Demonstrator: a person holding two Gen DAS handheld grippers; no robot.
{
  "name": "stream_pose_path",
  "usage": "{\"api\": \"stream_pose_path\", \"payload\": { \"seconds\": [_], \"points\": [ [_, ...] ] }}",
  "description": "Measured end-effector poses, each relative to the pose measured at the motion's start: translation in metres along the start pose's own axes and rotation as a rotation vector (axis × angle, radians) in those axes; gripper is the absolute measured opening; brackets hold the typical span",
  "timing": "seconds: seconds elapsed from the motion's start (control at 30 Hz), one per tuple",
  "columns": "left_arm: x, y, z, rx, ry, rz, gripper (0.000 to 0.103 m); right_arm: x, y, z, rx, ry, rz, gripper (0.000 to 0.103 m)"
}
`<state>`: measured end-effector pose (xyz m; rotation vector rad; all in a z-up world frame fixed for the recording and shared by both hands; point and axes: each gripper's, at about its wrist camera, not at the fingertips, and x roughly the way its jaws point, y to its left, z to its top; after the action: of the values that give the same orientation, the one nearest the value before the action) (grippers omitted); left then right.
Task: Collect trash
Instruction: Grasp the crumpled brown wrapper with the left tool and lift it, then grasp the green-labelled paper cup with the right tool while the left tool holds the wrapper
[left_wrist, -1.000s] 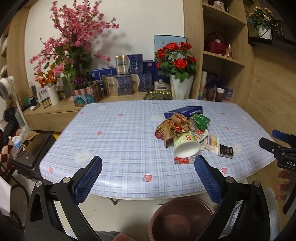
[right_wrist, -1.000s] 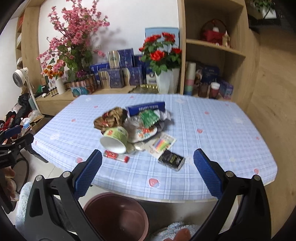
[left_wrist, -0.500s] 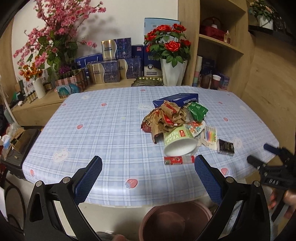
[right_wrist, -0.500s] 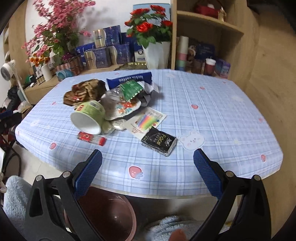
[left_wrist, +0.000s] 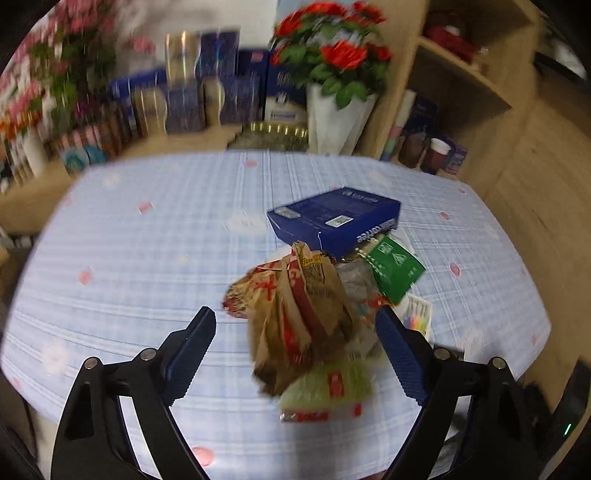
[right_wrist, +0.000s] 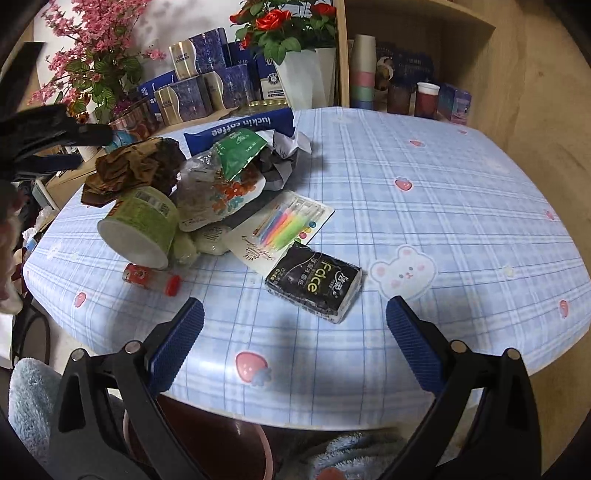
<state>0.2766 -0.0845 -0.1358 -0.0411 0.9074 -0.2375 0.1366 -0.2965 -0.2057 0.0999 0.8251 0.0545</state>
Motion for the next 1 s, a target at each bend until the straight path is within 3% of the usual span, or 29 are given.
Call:
{"api": "stream_pose_path", "payload": {
  "seconds": [0.13, 0.23, 0.27, 0.3, 0.53, 0.73, 1.0],
  "points": [
    [0.033, -0.011, 0.010, 0.072, 0.045, 0.038, 0.086, 0.011, -0.002, 0.000, 0.004, 0.012, 0.010, 0.097],
    [0.049, -0.011, 0.012, 0.070, 0.084, 0.047, 0.084, 0.016, 0.000, -0.001, 0.003, 0.025, 0.018, 0.097],
    [0.054, -0.008, 0.013, 0.053, 0.096, 0.042, 0.069, 0.017, 0.001, -0.002, 0.000, 0.027, 0.020, 0.097],
    [0.057, -0.004, 0.013, 0.031, 0.107, 0.012, 0.048, 0.017, 0.002, -0.002, -0.006, 0.027, 0.023, 0.097],
    [0.031, 0.017, 0.016, -0.028, 0.034, -0.038, 0.045, 0.019, 0.014, 0.000, -0.027, 0.015, 0.057, 0.097],
    [-0.003, 0.032, 0.021, -0.043, -0.033, -0.070, 0.045, 0.018, 0.048, 0.008, -0.076, -0.015, 0.131, 0.097],
    [-0.053, 0.079, 0.002, -0.085, -0.158, -0.013, 0.045, 0.023, 0.118, 0.028, -0.226, -0.050, 0.233, 0.097]
  ]
}}
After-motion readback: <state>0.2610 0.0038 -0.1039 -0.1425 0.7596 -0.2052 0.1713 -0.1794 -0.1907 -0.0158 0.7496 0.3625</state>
